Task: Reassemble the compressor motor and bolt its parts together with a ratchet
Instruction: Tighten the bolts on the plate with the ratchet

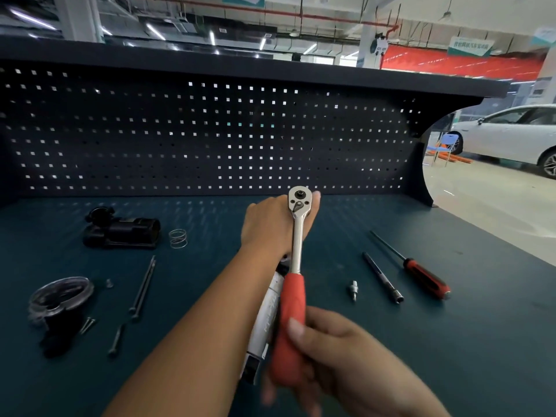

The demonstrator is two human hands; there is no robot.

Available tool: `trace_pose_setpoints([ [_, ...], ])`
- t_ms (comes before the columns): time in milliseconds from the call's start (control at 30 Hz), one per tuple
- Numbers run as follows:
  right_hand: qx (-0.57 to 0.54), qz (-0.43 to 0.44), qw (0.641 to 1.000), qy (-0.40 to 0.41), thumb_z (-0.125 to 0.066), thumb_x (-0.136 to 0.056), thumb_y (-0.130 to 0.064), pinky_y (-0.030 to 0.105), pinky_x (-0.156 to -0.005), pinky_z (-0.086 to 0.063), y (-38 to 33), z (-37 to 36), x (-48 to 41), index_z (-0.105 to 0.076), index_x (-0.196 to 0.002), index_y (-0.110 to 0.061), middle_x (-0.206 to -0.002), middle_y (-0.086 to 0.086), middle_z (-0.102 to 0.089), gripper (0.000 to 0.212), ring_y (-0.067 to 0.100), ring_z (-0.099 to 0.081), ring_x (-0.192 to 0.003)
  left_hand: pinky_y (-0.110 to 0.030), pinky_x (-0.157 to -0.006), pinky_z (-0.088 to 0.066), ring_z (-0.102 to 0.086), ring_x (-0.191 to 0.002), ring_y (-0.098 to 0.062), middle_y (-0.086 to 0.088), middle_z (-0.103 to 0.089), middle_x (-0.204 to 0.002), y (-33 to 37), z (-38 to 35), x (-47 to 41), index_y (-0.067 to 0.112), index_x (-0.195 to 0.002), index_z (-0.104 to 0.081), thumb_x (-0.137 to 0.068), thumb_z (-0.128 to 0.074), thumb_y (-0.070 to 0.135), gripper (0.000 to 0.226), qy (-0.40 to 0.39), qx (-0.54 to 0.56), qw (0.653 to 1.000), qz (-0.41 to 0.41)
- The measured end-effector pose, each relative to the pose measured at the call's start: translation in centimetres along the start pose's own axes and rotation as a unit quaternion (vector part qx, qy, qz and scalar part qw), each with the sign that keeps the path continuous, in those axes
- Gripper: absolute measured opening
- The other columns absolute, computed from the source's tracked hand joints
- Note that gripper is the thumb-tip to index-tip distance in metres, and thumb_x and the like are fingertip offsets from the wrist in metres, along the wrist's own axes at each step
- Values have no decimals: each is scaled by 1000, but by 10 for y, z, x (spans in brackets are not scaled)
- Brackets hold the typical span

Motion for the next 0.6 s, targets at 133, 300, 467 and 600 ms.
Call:
trace_pose_setpoints([
  [133,4,16,1000,5,-51,-86,-35,16,-39,-41,4,-10,-14,-49,-99,-2,-81,21,-68,35,13,-54,-40,-36,-73,-42,-52,-57,-22,-1,-51,-51,-2,-2,-1,16,-53,-43,-92,-13,56,64,-6,0,1000,-5],
  [300,40,-1,995,88,-69,-74,-36,15,-30,-30,-22,48,19,-58,-85,2,-52,25,-55,41,18,-44,-29,-34,-64,-33,-41,-52,-17,1,-48,-58,-11,-9,-7,15,-63,-46,-96,-30,37,43,-42,-4,999,33],
  [467,128,65,951,274,-51,-89,-31,20,-31,-20,-74,155,51,-52,-86,0,-41,4,-32,31,17,-34,-32,-34,-66,-30,-38,-54,-13,4,-44,-59,-14,-9,-7,20,-65,-41,-93,-31,27,31,-48,36,997,43],
  [600,40,107,926,360,-51,-89,-32,11,-31,-20,-110,177,48,-40,-67,-14,-38,-3,-33,30,6,-22,-28,-34,-69,-29,-39,-55,-13,4,-45,-58,-6,-10,-5,21,-61,-38,-95,-29,36,39,-33,31,999,12],
])
Point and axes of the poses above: each hand's wrist, its own x-axis away from the middle knuckle, its own z-axis out of the back of the hand, y = z × x, the point moved 7 cm from there along -x, towards the middle knuckle
